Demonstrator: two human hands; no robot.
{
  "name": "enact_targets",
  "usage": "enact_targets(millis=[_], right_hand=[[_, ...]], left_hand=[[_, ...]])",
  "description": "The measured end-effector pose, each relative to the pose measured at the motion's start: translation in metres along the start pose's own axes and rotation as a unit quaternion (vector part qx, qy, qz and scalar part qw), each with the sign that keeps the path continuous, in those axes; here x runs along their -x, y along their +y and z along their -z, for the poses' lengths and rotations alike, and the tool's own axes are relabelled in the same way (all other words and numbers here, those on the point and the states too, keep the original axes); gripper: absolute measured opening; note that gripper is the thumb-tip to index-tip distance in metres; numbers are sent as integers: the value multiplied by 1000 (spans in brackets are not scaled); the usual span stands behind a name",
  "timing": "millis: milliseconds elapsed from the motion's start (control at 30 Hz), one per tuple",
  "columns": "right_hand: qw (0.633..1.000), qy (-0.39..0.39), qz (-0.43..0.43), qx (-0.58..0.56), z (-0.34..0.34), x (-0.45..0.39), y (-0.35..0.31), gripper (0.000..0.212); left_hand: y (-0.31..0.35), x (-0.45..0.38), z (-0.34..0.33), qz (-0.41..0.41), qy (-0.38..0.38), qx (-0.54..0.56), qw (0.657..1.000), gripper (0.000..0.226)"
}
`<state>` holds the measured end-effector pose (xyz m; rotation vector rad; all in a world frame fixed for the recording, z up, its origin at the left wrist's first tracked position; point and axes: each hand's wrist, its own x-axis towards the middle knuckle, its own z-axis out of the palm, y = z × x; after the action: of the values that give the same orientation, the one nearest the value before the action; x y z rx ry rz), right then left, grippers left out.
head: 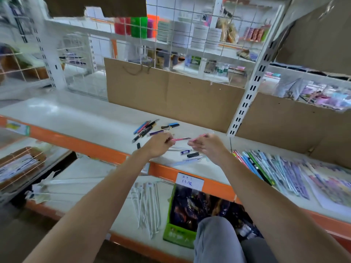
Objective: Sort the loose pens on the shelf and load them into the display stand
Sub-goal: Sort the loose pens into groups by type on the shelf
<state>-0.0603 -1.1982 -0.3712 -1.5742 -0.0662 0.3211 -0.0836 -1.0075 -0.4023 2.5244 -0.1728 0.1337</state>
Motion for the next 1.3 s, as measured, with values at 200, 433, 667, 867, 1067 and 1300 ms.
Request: enact_targets(millis=[200,433,667,867,1067,1300], right_hand=[[997,-11,20,-75,-19,21,-11,13],[998,-8,23,-56,-18,36,-25,15],[998,19,49,-39,-16,37,-23,9],[999,-31,20,-13,-18,39,-21,4],[999,-48,17,9,-20,41,-23,7],[995,-31,22,-88,-38,39,-27,6]], left_hand=[[15,25,14,-15,0,21,1000,23],[14,29,28,18,6,25,1000,22],[19,32,31,8,4,41,999,25],[20,30,31,-13,-5,58,998,22],[22,34,40,-17,-40,137,990,26],[31,31,56,-7,-36,182,983,21]])
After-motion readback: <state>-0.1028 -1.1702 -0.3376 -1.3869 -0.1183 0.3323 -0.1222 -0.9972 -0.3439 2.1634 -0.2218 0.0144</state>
